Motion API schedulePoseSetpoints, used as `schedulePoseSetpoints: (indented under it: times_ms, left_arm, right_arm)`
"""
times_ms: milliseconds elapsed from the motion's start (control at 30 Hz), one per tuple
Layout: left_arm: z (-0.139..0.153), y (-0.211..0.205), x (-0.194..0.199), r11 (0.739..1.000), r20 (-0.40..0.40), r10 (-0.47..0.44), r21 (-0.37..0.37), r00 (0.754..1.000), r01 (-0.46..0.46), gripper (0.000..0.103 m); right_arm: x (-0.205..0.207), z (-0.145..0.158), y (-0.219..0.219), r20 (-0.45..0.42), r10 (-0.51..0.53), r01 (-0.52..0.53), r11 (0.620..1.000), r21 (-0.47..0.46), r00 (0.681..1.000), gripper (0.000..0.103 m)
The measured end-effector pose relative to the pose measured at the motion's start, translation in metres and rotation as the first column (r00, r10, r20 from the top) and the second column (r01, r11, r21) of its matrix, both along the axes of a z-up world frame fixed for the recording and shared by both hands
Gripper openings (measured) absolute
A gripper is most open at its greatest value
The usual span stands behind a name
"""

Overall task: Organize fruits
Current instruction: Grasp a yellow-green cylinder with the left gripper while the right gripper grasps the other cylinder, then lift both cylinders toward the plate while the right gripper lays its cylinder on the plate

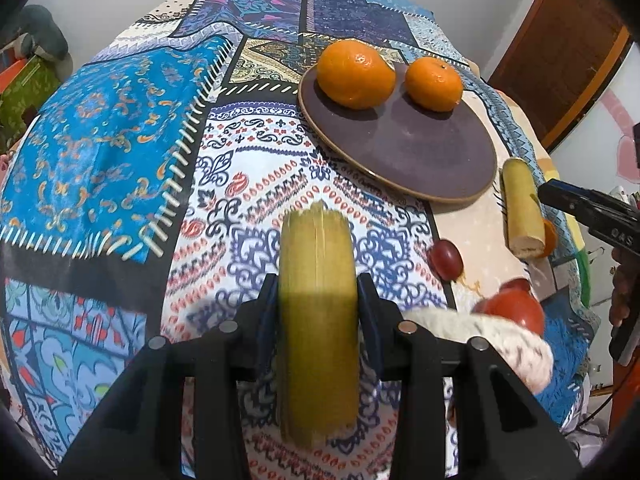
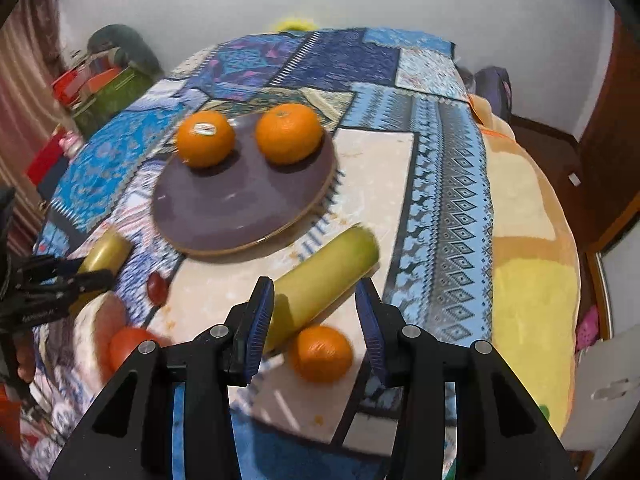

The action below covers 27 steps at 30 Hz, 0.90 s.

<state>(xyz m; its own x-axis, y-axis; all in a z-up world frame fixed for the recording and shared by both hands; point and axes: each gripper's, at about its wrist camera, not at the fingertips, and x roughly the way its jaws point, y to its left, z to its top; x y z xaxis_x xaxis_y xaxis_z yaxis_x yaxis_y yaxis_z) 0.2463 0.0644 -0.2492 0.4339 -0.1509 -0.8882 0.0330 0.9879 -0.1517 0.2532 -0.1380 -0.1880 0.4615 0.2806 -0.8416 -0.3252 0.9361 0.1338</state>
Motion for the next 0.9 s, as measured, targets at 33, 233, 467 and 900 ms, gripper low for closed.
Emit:
schedulePoseSetpoints:
  times_ms: [33,233,467,900]
  left_arm:
    - [-0.001,0.0,0.003,1.0,0.001,-0.001,0.0,1.0,0.001,0.037]
    - [-0.005,-0.003,0.019,1.0,0.01,-0.008,0.003,1.0,0.008,0.037]
    - [-0.009,-0.004,0.03,1.0,0.021,0.0,0.0,1.0,0.0,0.037]
    - [0.001,-0.006,0.026,1.0,0.05,0.002,0.018,0.999,-0.003,0.036]
  right_arm:
    - [0.005,-0.004,-0.002,-0.015,-0.01,0.01,1.0,0.007,1.0,0.039]
    - [0.026,-0.019,-0.003,-0.065,-0.046,0.05,0.997,0.064,0.997,0.045]
    - [0.026,-0.031,0.0,-0.084,-0.057,0.064,0.994,0.085,0.995,0.058]
    - [0.032,-0.03,0.008,-0.11,-0.031,0.048,0.987,0.155,0.993,0.035]
